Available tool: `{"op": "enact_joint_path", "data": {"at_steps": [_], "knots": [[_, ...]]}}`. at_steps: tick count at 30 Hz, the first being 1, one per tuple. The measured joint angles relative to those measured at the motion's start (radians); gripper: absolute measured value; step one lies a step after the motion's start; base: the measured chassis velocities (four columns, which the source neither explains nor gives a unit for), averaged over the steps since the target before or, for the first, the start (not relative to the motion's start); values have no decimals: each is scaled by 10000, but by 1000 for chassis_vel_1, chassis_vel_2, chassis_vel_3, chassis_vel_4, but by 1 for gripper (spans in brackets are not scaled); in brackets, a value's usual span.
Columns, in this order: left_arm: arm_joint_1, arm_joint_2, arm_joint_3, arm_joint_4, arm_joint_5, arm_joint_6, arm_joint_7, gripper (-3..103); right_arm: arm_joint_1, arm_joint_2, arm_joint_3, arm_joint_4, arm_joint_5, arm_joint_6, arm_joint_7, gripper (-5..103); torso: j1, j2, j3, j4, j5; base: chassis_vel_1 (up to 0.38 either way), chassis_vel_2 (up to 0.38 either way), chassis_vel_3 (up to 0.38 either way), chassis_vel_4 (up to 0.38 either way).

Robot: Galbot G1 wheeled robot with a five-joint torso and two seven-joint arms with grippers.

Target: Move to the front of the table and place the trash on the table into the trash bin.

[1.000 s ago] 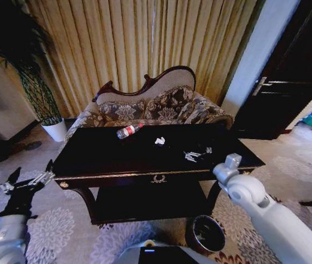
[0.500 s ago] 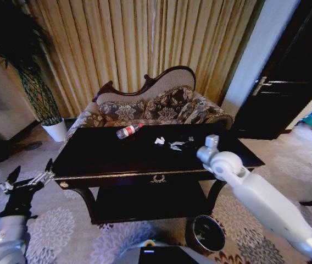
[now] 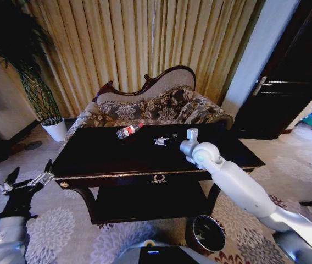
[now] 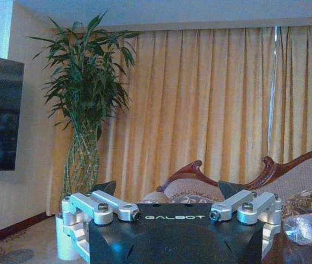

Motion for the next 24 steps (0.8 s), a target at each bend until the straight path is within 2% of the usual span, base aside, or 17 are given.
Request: {"op": "enact_joint_path", "data": {"at_steps": [7, 24], "knots": [[-19, -45, 83, 0, 14, -9, 19, 100, 208, 292, -420, -505, -304, -139, 547, 100, 0, 0, 0, -2, 1, 0, 0, 0, 0], [1, -77, 30, 0, 26, -82, 13, 100, 163, 550, -552, -1093, -433, -161, 641, 100, 0, 0, 0, -2, 1, 0, 0, 0, 0]]}}
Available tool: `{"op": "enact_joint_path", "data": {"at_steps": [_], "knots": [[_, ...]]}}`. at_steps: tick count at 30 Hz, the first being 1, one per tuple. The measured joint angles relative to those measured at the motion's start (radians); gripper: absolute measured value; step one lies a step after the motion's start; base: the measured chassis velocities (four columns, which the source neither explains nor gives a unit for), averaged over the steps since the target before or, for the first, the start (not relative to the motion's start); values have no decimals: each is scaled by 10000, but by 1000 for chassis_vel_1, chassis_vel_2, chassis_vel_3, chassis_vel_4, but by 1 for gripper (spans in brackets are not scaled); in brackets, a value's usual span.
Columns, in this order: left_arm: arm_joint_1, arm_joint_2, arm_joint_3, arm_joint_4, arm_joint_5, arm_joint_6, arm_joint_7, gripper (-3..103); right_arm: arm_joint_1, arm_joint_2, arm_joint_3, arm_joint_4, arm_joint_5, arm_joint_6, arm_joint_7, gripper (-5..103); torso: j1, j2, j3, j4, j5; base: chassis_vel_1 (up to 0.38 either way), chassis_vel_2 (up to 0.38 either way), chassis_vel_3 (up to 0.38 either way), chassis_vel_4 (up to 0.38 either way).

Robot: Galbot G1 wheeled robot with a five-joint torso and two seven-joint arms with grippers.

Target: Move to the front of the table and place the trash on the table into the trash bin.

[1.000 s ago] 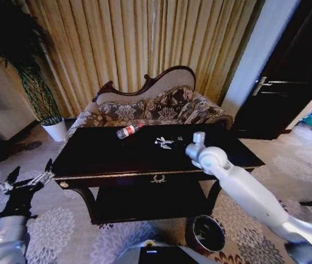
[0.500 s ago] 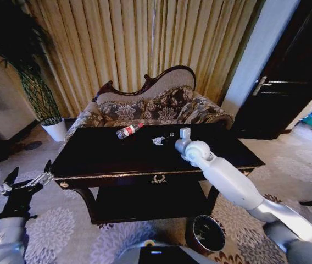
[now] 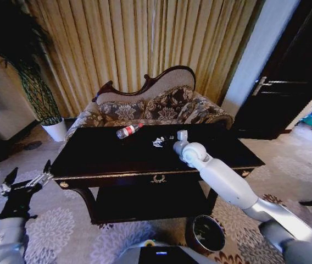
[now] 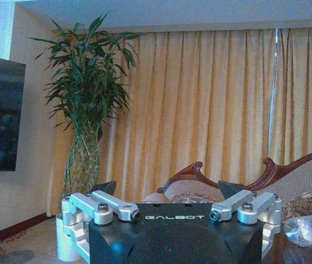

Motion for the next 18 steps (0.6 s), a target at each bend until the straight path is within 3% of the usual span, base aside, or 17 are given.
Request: {"op": "enact_joint_path", "data": {"at_steps": [16, 18], "knots": [[60, 35, -17, 0, 3, -141, 11, 100, -6, 1, -274, -190, -400, 288, 6, 100, 0, 0, 0, 0, 0, 0, 0, 0, 0], [59, 35, -18, 0, -1, -146, 12, 100, -4, 12, -334, -217, -438, 313, 26, 92, 0, 0, 0, 0, 0, 0, 0, 0, 0]]}}
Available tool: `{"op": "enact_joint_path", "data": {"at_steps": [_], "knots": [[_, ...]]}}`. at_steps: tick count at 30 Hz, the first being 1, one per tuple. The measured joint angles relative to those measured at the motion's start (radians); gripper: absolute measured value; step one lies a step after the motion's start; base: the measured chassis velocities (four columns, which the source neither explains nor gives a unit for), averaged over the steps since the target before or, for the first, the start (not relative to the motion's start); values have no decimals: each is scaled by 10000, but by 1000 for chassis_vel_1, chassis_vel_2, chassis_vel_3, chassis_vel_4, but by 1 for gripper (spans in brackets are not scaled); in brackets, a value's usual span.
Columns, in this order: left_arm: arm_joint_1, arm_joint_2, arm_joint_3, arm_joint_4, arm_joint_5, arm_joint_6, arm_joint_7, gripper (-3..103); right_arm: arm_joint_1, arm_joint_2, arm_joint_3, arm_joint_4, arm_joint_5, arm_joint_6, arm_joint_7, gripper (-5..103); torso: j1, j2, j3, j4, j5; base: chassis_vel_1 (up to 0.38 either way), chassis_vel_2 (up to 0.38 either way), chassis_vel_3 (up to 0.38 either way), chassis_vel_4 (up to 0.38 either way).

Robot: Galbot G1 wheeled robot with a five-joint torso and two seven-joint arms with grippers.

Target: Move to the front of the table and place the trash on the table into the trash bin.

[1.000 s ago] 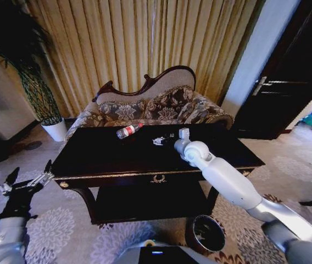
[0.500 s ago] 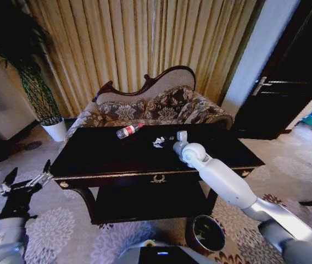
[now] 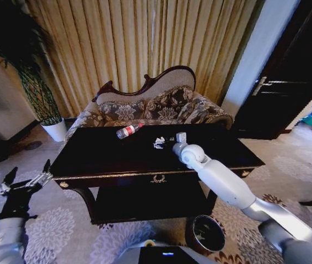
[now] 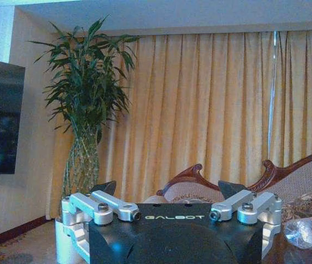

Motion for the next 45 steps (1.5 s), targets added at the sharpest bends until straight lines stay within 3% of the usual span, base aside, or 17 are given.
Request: {"op": "enact_joint_path", "data": {"at_steps": [5, 7, 12, 13, 20, 22, 23, 34, 45], "knots": [[-1, -16, 4, 0, -2, -18, 4, 100, 38, 1, -58, -30, -62, 26, 33, 71, 0, 0, 0, 0, 0, 0, 0, 0, 0], [-1, -15, 3, 0, -4, -22, 5, 100, 48, -3, -66, -37, -68, 34, 40, 71, 0, 0, 0, 0, 0, 0, 0, 0, 0], [-11, 8, -4, 0, -11, -46, 7, 100, 93, -61, -69, -50, -82, 56, 62, 48, 0, 0, 0, 0, 0, 0, 0, 0, 0], [-11, 8, -4, 0, -11, -46, 7, 100, 93, -61, -69, -50, -82, 56, 62, 48, 0, 0, 0, 0, 0, 0, 0, 0, 0], [-31, -22, 11, 0, -14, -65, 13, 100, 25, -161, -25, 26, -121, 163, 118, 15, 0, 0, 0, 0, 0, 0, 0, 0, 0], [-31, -29, 11, 0, -14, -69, 14, 100, 21, -178, -8, 44, -121, 197, 125, 15, 0, 0, 0, 0, 0, 0, 0, 0, 0], [-32, -37, 12, 0, -15, -78, 15, 100, 18, -207, 33, 86, -114, 227, 144, 5, 0, 0, 0, 0, 0, 0, 0, 0, 0], [-93, -36, 13, 0, -45, -118, 18, 100, -196, -560, 858, 827, 203, 483, 559, 0, 0, 0, 0, 1, 0, 0, 0, 0, 0], [-226, 69, 6, 0, -98, -111, -24, 100, -2675, -2046, 3535, 2469, -203, 1556, 956, 0, 0, 1, 0, -3, 3, 0, 0, 0, 0]]}}
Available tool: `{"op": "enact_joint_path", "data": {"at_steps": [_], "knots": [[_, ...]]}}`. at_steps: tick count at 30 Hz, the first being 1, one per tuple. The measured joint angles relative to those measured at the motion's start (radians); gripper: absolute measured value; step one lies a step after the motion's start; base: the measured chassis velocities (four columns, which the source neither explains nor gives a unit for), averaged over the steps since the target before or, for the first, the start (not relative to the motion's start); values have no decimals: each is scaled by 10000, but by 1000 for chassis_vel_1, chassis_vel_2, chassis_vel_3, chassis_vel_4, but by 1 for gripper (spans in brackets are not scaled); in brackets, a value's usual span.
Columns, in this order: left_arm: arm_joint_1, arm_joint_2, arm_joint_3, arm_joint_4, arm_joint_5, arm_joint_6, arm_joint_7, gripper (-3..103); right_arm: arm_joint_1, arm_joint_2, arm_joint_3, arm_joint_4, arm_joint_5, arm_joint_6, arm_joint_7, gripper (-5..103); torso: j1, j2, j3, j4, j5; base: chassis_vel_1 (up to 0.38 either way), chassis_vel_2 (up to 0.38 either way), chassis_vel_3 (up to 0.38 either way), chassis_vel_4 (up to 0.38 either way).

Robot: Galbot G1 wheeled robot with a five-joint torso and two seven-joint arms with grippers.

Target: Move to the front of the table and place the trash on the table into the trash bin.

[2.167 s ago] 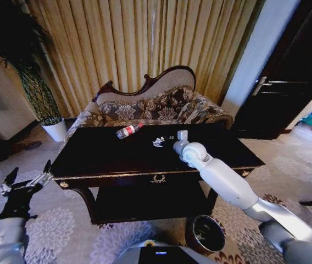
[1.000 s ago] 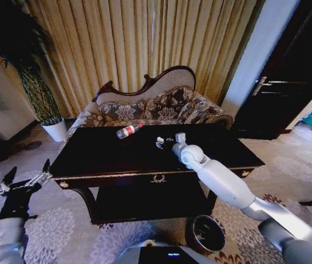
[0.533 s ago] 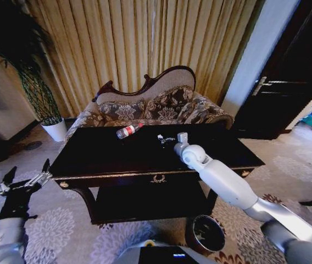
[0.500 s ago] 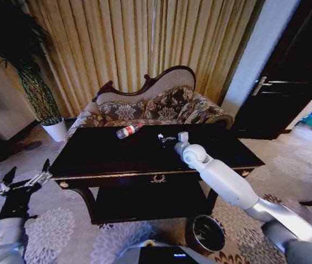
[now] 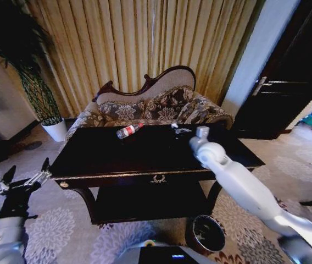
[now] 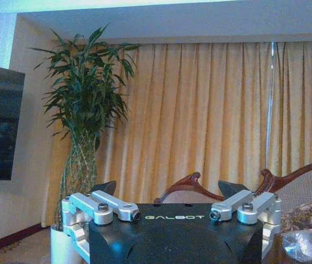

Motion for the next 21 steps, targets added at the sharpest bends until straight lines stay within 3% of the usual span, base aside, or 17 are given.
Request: {"op": "enact_joint_path", "data": {"at_steps": [6, 16, 21], "knots": [[-199, 77, 30, 0, -70, 298, -198, 100, -1671, -593, 1587, 828, -271, 604, 259, 0, 0, 0, -1, 3, -4, 0, 0, 0, 0], [-295, 273, 23, 0, -268, 500, -249, 100, -4274, -488, 4130, 1788, -159, 773, 361, 0, -1, 1, -1, 2, -3, 0, 0, 0, 0], [-446, 507, 5, 0, -495, 506, -221, 100, -5515, -211, 5611, 1988, -152, 1091, -435, 0, 0, 1, 0, 2, -4, 0, 0, 0, 0]]}}
